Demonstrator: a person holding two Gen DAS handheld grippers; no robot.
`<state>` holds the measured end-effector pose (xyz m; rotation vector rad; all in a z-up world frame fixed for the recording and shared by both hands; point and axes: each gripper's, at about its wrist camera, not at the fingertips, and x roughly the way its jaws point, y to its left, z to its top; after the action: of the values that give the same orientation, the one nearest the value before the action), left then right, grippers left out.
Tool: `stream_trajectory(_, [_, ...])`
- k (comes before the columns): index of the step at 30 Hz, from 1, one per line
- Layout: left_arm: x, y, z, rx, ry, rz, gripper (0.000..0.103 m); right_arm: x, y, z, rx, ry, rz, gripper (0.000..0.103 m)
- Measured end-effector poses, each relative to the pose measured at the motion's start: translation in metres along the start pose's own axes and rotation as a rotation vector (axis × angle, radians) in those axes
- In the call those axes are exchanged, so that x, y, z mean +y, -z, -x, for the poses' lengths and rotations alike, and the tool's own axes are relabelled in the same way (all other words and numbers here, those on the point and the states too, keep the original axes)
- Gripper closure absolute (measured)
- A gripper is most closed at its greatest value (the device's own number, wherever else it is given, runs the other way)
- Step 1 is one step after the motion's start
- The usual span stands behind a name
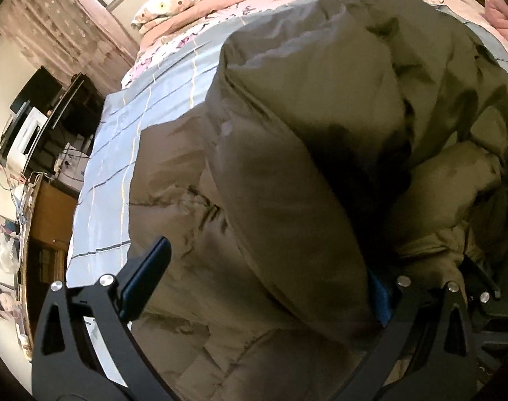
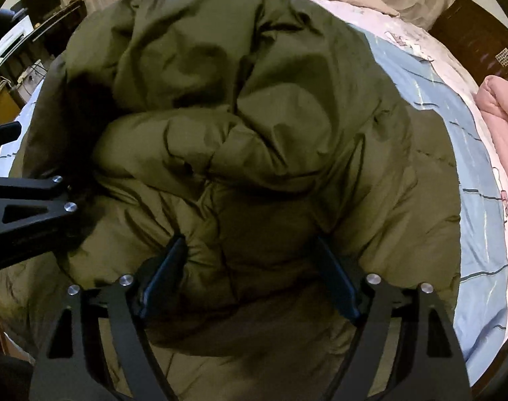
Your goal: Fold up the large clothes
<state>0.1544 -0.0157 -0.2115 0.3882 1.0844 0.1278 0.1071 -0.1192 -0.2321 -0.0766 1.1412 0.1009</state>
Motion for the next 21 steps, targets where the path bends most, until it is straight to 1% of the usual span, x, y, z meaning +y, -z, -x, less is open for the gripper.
stream_trajectory(2, [0.004, -0.001, -0.005, 0.010, 0.006, 0.002, 0.002, -0.001, -0.001, -0.005, 0.006, -0.002, 0.000, 0.021])
stream_trajectory(5, [0.002, 0.001, -0.002, 0.018, 0.010, 0.010, 0.002, -0.006, -0.003, -0.010, 0.021, -0.019, -0.016, 0.020])
stream_trajectory(7, [0.003, 0.001, 0.000, 0.016, 0.004, 0.016, 0.002, -0.017, -0.013, -0.004, 0.005, -0.056, -0.059, 0.020])
stream_trajectory(8, [0.005, 0.001, 0.001, 0.014, 0.010, 0.024, 0.002, -0.024, -0.018, 0.006, -0.031, -0.095, -0.095, 0.020])
stream_trajectory(9, [0.009, -0.001, -0.001, 0.016, 0.017, 0.030, 0.002, -0.031, -0.028, 0.026, -0.115, -0.150, -0.132, 0.020])
stream_trajectory(10, [0.010, -0.001, -0.002, 0.021, 0.024, 0.037, 0.002, -0.035, -0.037, 0.042, -0.181, -0.169, -0.145, 0.020])
stream_trajectory(12, [0.013, -0.001, -0.005, 0.031, 0.033, 0.047, 0.002, -0.039, -0.058, 0.064, -0.267, -0.155, -0.147, 0.020])
stream_trajectory(14, [0.013, -0.001, -0.007, 0.039, 0.042, 0.052, 0.002, -0.039, -0.080, 0.070, -0.301, -0.136, -0.128, 0.020])
stream_trajectory(16, [0.015, 0.000, -0.008, 0.038, 0.046, 0.050, 0.002, -0.037, -0.102, 0.064, -0.328, -0.104, -0.116, 0.020])
stream_trajectory(17, [0.016, 0.001, -0.009, 0.039, 0.049, 0.050, 0.002, -0.035, -0.109, 0.057, -0.325, -0.103, -0.122, 0.020])
stream_trajectory(19, [0.017, 0.002, -0.009, 0.040, 0.053, 0.051, 0.002, -0.035, -0.122, 0.032, -0.279, -0.133, -0.154, 0.020])
stream_trajectory(20, [0.017, 0.002, -0.010, 0.043, 0.053, 0.049, 0.002, -0.037, -0.129, 0.006, -0.217, -0.145, -0.181, 0.020])
stream_trajectory(21, [0.016, 0.003, -0.010, 0.045, 0.054, 0.047, 0.002, -0.037, -0.130, -0.014, -0.172, -0.135, -0.198, 0.019])
